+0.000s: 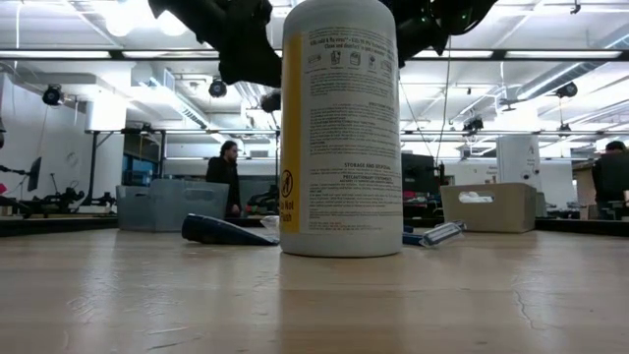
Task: Pick & Place Travel size toiletries
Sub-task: Put the blue shave cream into the top black bin
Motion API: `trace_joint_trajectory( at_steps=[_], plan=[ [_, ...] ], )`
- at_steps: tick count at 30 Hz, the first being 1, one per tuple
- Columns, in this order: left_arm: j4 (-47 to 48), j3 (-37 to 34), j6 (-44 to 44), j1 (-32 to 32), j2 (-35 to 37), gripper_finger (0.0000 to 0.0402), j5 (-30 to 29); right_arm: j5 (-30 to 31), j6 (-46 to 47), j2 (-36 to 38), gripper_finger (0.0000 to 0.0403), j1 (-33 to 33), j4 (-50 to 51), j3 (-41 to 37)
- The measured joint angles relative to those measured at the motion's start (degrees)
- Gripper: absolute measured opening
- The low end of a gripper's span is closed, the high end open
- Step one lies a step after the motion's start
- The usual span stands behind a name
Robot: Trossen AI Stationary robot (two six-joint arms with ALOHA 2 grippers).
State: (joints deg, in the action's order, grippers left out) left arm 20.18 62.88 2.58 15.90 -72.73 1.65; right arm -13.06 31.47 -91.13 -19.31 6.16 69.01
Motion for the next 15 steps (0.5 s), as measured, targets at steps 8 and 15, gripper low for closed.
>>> trace_joint_trajectory(
  at_steps=[8,15],
  plan=[
    [-0.1,1.5,7.2,1.1,-0.2,0.0270,-0.1,-0.2,-7.3,0.0,0.0008,0.4,1.5,0.0],
    [-2.6,2.6,11.4,2.4,-3.3,0.0271,5.9,-1.0,-14.0,0.0,0.0008,1.2,1.2,0.0]
  ],
)
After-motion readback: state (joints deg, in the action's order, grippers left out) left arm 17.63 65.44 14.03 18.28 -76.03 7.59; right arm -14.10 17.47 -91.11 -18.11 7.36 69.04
